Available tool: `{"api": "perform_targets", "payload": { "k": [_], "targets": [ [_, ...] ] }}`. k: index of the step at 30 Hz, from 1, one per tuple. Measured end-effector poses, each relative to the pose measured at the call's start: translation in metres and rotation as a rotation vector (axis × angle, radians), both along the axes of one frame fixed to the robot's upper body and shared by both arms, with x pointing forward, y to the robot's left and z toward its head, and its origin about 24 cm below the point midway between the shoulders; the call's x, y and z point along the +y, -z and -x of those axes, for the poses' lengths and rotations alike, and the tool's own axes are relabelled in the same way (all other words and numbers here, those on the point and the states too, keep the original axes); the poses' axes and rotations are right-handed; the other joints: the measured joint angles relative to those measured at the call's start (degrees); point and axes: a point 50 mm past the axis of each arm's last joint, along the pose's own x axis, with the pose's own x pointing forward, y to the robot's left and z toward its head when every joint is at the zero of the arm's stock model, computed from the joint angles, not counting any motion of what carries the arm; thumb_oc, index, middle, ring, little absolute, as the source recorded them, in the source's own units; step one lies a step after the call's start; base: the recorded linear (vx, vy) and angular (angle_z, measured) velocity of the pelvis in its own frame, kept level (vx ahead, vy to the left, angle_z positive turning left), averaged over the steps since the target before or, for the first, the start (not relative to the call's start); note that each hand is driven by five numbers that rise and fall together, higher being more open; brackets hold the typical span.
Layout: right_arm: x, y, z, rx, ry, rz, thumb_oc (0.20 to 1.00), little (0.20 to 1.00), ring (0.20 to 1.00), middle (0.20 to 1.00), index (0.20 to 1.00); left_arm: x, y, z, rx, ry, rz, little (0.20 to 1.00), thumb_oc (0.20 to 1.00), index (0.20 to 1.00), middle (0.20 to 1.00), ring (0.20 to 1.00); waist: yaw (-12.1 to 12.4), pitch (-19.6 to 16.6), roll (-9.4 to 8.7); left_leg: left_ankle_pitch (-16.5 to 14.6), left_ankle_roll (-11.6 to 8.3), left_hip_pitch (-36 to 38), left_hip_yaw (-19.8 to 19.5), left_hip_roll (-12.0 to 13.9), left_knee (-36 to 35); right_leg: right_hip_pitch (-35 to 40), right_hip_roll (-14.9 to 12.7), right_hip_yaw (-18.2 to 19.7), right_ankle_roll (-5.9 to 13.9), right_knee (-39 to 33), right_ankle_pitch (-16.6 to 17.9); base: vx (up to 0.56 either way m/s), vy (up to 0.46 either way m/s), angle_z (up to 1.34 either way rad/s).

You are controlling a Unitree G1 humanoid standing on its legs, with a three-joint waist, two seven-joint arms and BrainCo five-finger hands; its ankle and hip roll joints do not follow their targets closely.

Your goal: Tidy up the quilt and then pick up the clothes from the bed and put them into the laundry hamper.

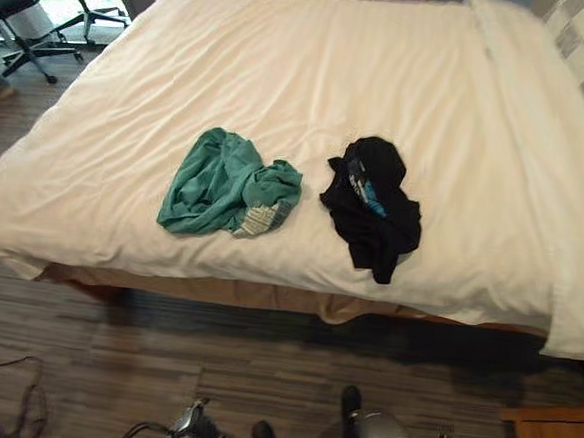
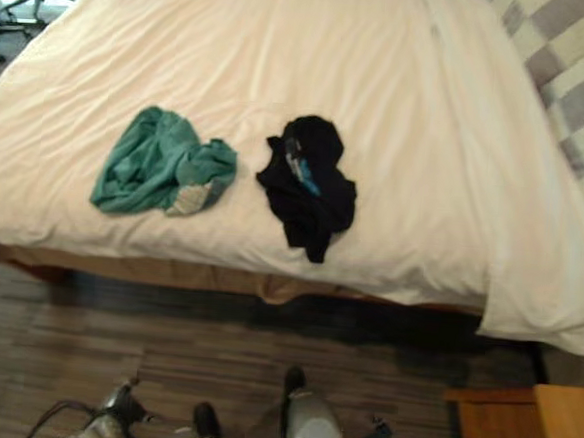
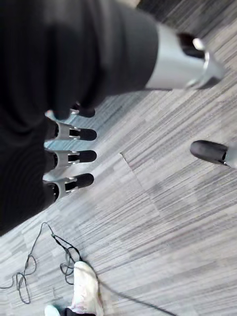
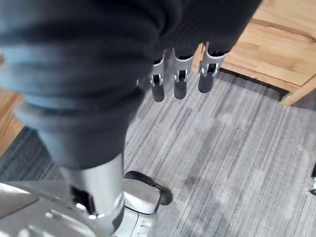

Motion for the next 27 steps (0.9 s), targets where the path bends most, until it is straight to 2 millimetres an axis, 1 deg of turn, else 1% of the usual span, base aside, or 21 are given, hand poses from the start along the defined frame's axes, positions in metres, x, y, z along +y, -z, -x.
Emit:
{"api": "perform_targets", "payload": {
  "k": [1, 2, 3, 4, 5, 6, 8, 9, 11, 13, 14, 15, 16, 18, 19, 20, 21, 22, 23, 26, 27],
  "targets": [
    [0.002, -0.004, -0.016, -0.037, -0.021, 0.002, 1.0, 1.0, 1.0, 1.0, 1.0, 0.001, -0.002, -0.006, -0.025, -0.017, -0.012, 1.0, 1.0, 1.0, 1.0, 1.0, 1.5, 1.2, -0.97, 3.2, -3.08, -5.0, -0.6, 0.8, 10.2, 0.5, -1.9, 1.3, -0.54, -1.4, 0.7, 0.06, 0.394, -0.95],
    [-0.009, -0.007, -0.018, -0.042, -0.018, 0.032, 1.0, 1.0, 1.0, 1.0, 1.0, -0.001, -0.005, -0.014, -0.055, -0.017, -0.01, 1.0, 1.0, 1.0, 1.0, 1.0, 1.2, 1.8, -0.7, 1.7, -3.35, -7.6, -3.5, 0.9, 14.0, 2.8, -3.1, 0.2, 0.11, -5.4, 3.7, 0.07, 0.341, -0.65],
    [-0.014, -0.009, -0.018, -0.043, -0.013, 0.044, 1.0, 1.0, 1.0, 1.0, 1.0, -0.004, -0.005, -0.018, -0.063, -0.01, -0.005, 1.0, 1.0, 1.0, 1.0, 1.0, 0.9, 1.8, 0.41, 1.4, -2.84, -7.4, -4.6, 1.9, 13.3, 4.4, -3.0, 0.3, 0.32, -7.0, 4.2, 0.24, 0.666, -0.08],
    [-0.023, -0.009, -0.015, -0.024, -0.004, 0.069, 1.0, 1.0, 1.0, 1.0, 1.0, -0.006, -0.006, -0.021, -0.073, 0.009, -0.004, 1.0, 1.0, 1.0, 1.0, 1.0, -0.2, 1.6, 1.74, 0.9, -1.59, -6.3, -4.3, 3.7, 9.7, 6.7, -2.2, -0.4, 0.47, -9.4, 4.3, 0.16, 0.386, -0.04],
    [-0.026, -0.011, -0.017, -0.038, 0.003, 0.075, 1.0, 1.0, 1.0, 1.0, 1.0, -0.009, -0.01, -0.03, -0.108, 0.025, 0.002, 1.0, 1.0, 1.0, 1.0, 1.0, -0.6, 1.5, 1.96, 0.6, -0.68, -4.7, -4.2, 4.6, 6.0, 7.1, -1.8, -0.1, 0.68, -9.6, 4.5, 0.24, 0.6, -0.27],
    [-0.026, -0.013, -0.02, -0.048, 0.002, 0.079, 1.0, 1.0, 1.0, 1.0, 1.0, -0.011, -0.009, -0.029, -0.109, 0.036, 0.008, 1.0, 1.0, 1.0, 1.0, 1.0, -0.6, 0.9, 2.72, 0.7, 0.1, -2.1, -4.4, 5.9, -2.7, 7.7, -0.8, 0.3, 0.68, -11.0, 4.5, 0.14, 0.455, -0.47],
    [-0.034, -0.017, -0.025, -0.08, 0.022, 0.097, 1.0, 1.0, 1.0, 1.0, 1.0, -0.021, -0.015, -0.046, -0.161, 0.075, 0.026, 1.0, 1.0, 1.0, 1.0, 1.0, -0.8, 0.5, 3.1, 1.9, 0.39, -0.2, -6.1, 8.5, -10.4, 7.9, 0.2, 1.8, 1.47, -11.6, 5.1, 0.18, 0.645, -0.32],
    [-0.035, -0.019, -0.027, -0.097, 0.04, 0.092, 1.0, 1.0, 1.0, 1.0, 1.0, -0.026, -0.015, -0.049, -0.16, 0.109, 0.029, 1.0, 1.0, 1.0, 1.0, 1.0, -1.0, 0.1, 3.76, 2.8, -0.79, 0.0, -7.8, 9.9, -11.7, 8.9, 0.3, 1.8, 2.06, -12.5, 5.4, 0.15, 0.544, -0.14],
    [-0.034, -0.02, -0.031, -0.103, 0.031, 0.091, 1.0, 1.0, 1.0, 1.0, 1.0, -0.036, -0.014, -0.052, -0.172, 0.112, 0.058, 1.0, 1.0, 1.0, 1.0, 1.0, 0.0, -0.9, 3.21, 2.7, -0.62, 2.3, -11.3, 10.4, -15.5, 9.6, 0.0, 4.0, 3.45, -14.6, 6.4, 0.14, 0.559, -0.48],
    [-0.035, -0.022, -0.033, -0.119, 0.029, 0.091, 1.0, 1.0, 1.0, 1.0, 1.0, -0.052, -0.014, -0.059, -0.172, 0.151, 0.094, 1.0, 1.0, 1.0, 1.0, 1.0, -1.0, -1.7, 3.1, 2.3, -0.99, 2.9, -10.4, 7.8, -16.4, 11.5, -3.4, 3.0, 6.18, -17.5, 8.1, 0.02, 0.502, -0.13],
    [-0.037, -0.021, -0.029, -0.109, 0.025, 0.096, 1.0, 1.0, 1.0, 1.0, 1.0, -0.06, -0.016, -0.063, -0.194, 0.157, 0.116, 1.0, 1.0, 1.0, 1.0, 1.0, -1.5, -2.2, 3.75, 2.5, 0.44, 2.7, -10.4, 6.2, -16.3, 11.5, -4.4, 2.9, 7.12, -17.5, 8.1, -0.09, 0.386, 0.0],
    [-0.037, -0.022, -0.028, -0.107, 0.006, 0.1, 1.0, 1.0, 1.0, 1.0, 1.0, -0.065, -0.017, -0.064, -0.213, 0.159, 0.138, 1.0, 1.0, 1.0, 1.0, 1.0, -1.4, -3.5, 5.68, 2.1, 1.01, 3.3, -9.9, 4.5, -16.5, 9.6, -4.8, 3.4, 8.65, -16.7, 8.5, -0.1, 0.394, -0.44],
    [-0.016, -0.019, -0.036, -0.122, -0.023, 0.049, 1.0, 1.0, 1.0, 1.0, 1.0, -0.053, -0.017, -0.063, -0.203, 0.135, 0.109, 1.0, 1.0, 1.0, 1.0, 1.0, 0.0, -3.5, 3.13, 3.1, 2.15, 3.8, -5.9, 2.6, -16.5, 7.3, -8.6, -1.1, 8.27, -13.4, 8.2, -0.08, 0.367, -0.79],
    [0.017, -0.015, -0.038, -0.137, -0.07, -0.042, 1.0, 1.0, 1.0, 1.0, 1.0, -0.035, -0.015, -0.052, -0.177, 0.107, 0.07, 1.0, 1.0, 1.0, 1.0, 1.0, 0.7, -4.3, 1.73, 1.4, 4.59, 4.2, -4.2, -0.5, -16.4, 6.3, -12.4, -11.0, 6.9, -12.2, 8.5, -0.05, 0.376, -0.55],
    [0.021, -0.014, -0.037, -0.144, -0.079, -0.064, 1.0, 1.0, 1.0, 1.0, 1.0, -0.028, -0.013, -0.044, -0.158, 0.087, 0.055, 1.0, 1.0, 1.0, 1.0, 1.0, 0.4, -4.7, 1.11, 0.7, 5.78, 4.3, -4.8, -2.0, -16.4, 6.4, -12.8, -11.5, 7.54, -11.4, 8.2, -0.01, 0.314, -0.05],
    [0.024, -0.014, -0.037, -0.142, -0.104, -0.064, 1.0, 1.0, 1.0, 1.0, 1.0, -0.014, -0.012, -0.036, -0.137, 0.048, 0.026, 1.0, 1.0, 1.0, 1.0, 1.0, 0.3, -4.3, 1.18, 0.3, 7.15, 4.6, -6.3, -2.2, -16.5, 5.9, -8.7, -8.1, 7.87, -4.9, 3.1, 0.01, 0.244, 0.2],
    [0.022, -0.014, -0.038, -0.137, -0.103, -0.051, 1.0, 1.0, 1.0, 1.0, 1.0, -0.006, -0.011, -0.032, -0.113, 0.013, 0.009, 1.0, 1.0, 1.0, 1.0, 1.0, 0.1, -3.9, 1.97, 0.4, 7.3, 4.7, -6.8, -1.1, -16.5, 6.0, -4.0, -2.8, 6.24, -2.7, -0.1, 0.03, 0.166, 0.4],
    [0.019, -0.014, -0.039, -0.138, -0.095, -0.04, 1.0, 1.0, 1.0, 1.0, 1.0, -0.002, -0.009, -0.026, -0.088, -0.018, -0.002, 1.0, 1.0, 1.0, 1.0, 1.0, -0.2, -3.8, 2.23, 0.6, 7.41, 4.6, -7.8, -1.1, -16.5, 6.6, -1.0, -1.5, 5.57, -2.8, -0.9, 0.04, 0.103, 0.5],
    [0.008, -0.01, -0.028, -0.103, -0.042, -0.009, 1.0, 1.0, 1.0, 1.0, 1.0, 0.007, -0.007, -0.014, -0.067, -0.078, -0.009, 1.0, 1.0, 1.0, 1.0, 1.0, 0.6, -3.8, 2.1, 0.4, 7.76, 4.6, -8.4, -2.7, -16.5, 7.0, -0.4, -1.9, 4.38, -4.4, -1.6, 0.05, 0.048, 0.49],
    [-0.009, -0.01, -0.021, -0.105, 0.145, 0.004, 1.0, 1.0, 1.0, 1.0, 1.0, 0.014, -0.002, 0.005, -0.046, -0.192, -0.006, 1.0, 1.0, 1.0, 1.0, 1.0, 0.7, -3.8, 3.72, 0.3, 8.09, 4.1, -9.4, -3.1, -16.5, 9.5, -1.1, -2.9, 5.48, -9.2, 0.6, 0.08, 0.008, 0.23],
    [-0.015, -0.011, -0.019, -0.122, 0.205, 0.012, 1.0, 1.0, 1.0, 1.0, 1.0, 0.022, -0.001, 0.019, -0.033, -0.281, -0.014, 1.0, 1.0, 1.0, 1.0, 1.0, 0.8, -3.9, 4.57, 0.2, 8.17, 3.8, -8.9, -3.2, -16.5, 9.4, -1.1, -2.8, 5.32, -10.1, 1.3, 0.11, -0.018, -0.11]
  ]
}}
